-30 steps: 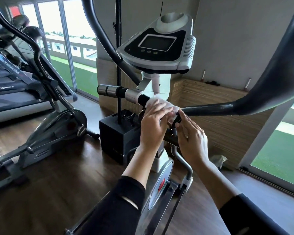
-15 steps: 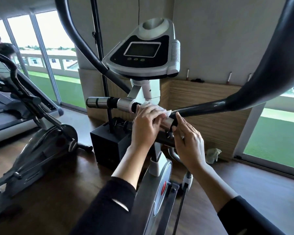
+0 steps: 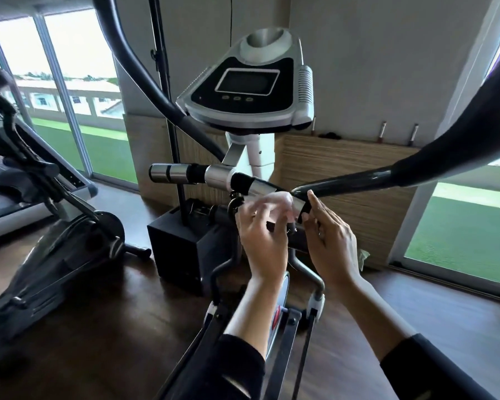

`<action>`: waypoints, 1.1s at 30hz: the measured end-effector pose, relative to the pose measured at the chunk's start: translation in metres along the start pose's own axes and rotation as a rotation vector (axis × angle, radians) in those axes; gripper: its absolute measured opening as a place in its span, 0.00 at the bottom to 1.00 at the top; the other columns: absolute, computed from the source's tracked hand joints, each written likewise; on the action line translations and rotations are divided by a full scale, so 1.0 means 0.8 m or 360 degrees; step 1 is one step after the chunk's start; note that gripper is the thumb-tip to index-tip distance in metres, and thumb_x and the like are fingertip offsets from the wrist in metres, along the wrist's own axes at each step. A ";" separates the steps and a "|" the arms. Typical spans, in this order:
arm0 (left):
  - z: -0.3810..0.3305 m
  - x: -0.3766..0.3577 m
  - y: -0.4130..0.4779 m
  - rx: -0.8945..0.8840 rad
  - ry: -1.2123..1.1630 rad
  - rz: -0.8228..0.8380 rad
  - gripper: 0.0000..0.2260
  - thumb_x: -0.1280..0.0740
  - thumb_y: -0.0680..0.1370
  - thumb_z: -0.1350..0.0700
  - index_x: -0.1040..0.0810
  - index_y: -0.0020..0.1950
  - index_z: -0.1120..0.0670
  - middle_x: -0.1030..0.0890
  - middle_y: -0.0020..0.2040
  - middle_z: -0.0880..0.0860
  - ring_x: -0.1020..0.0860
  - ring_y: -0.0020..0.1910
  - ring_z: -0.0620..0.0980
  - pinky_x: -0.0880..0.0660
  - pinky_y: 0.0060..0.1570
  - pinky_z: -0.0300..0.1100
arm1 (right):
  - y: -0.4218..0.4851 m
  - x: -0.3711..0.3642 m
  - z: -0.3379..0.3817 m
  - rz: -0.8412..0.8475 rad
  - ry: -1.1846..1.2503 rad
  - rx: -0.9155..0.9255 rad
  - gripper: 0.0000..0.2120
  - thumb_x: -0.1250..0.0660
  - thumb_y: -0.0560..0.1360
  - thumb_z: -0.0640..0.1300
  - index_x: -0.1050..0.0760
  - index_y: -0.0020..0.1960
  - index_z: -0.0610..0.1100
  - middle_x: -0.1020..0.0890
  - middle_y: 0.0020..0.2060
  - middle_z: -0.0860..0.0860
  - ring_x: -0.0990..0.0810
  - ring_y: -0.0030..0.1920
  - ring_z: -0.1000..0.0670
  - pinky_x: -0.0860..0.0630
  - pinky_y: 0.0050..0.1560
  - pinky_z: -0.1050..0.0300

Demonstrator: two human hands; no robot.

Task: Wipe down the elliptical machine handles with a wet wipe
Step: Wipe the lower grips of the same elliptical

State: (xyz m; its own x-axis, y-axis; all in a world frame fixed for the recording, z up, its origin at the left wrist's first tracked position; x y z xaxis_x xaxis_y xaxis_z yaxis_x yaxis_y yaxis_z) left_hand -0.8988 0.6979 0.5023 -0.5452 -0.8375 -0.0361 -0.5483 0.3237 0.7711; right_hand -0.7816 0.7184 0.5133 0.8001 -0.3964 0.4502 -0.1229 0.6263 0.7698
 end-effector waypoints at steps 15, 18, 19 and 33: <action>0.005 -0.004 -0.002 -0.0014 -0.0089 -0.0143 0.09 0.27 0.72 0.64 0.17 0.52 0.60 0.21 0.56 0.57 0.25 0.57 0.52 0.30 0.63 0.39 | 0.003 0.001 -0.001 0.0046 -0.0032 0.0000 0.22 0.41 0.78 0.49 0.29 0.71 0.46 0.21 0.63 0.47 0.23 0.64 0.48 0.27 0.57 0.57; 0.006 -0.005 0.017 -0.0248 0.0055 0.0059 0.09 0.31 0.76 0.63 0.17 0.56 0.60 0.20 0.59 0.56 0.27 0.63 0.53 0.35 0.69 0.39 | 0.003 0.003 0.001 0.0057 -0.0021 -0.0009 0.24 0.45 0.78 0.54 0.29 0.71 0.46 0.22 0.64 0.48 0.24 0.65 0.49 0.26 0.59 0.55; 0.009 -0.004 0.026 -0.0333 0.0098 0.0202 0.10 0.32 0.77 0.63 0.18 0.57 0.59 0.20 0.59 0.56 0.27 0.65 0.54 0.35 0.70 0.41 | 0.003 0.003 0.002 0.0061 -0.0012 -0.0013 0.26 0.47 0.77 0.55 0.30 0.71 0.47 0.23 0.64 0.48 0.25 0.65 0.49 0.27 0.60 0.54; 0.004 0.006 0.088 -0.0410 0.0446 0.0736 0.09 0.29 0.75 0.60 0.16 0.55 0.55 0.17 0.52 0.53 0.25 0.59 0.55 0.28 0.62 0.51 | 0.001 0.001 0.000 0.0058 0.0011 -0.0060 0.23 0.44 0.78 0.53 0.30 0.71 0.47 0.23 0.65 0.48 0.26 0.67 0.48 0.25 0.63 0.46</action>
State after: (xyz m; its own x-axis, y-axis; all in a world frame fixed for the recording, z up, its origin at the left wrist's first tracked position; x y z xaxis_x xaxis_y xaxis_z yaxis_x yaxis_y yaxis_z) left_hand -0.9422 0.7185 0.5545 -0.4835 -0.7305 0.4822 -0.1033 0.5947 0.7973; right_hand -0.7810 0.7181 0.5145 0.7996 -0.3682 0.4744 -0.1298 0.6653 0.7352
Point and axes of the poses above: each hand's wrist, its own y-axis towards the middle knuckle, its own x-axis out of the back of the hand, z = x × y, the point moved 1 cm from there along y, towards the middle knuckle
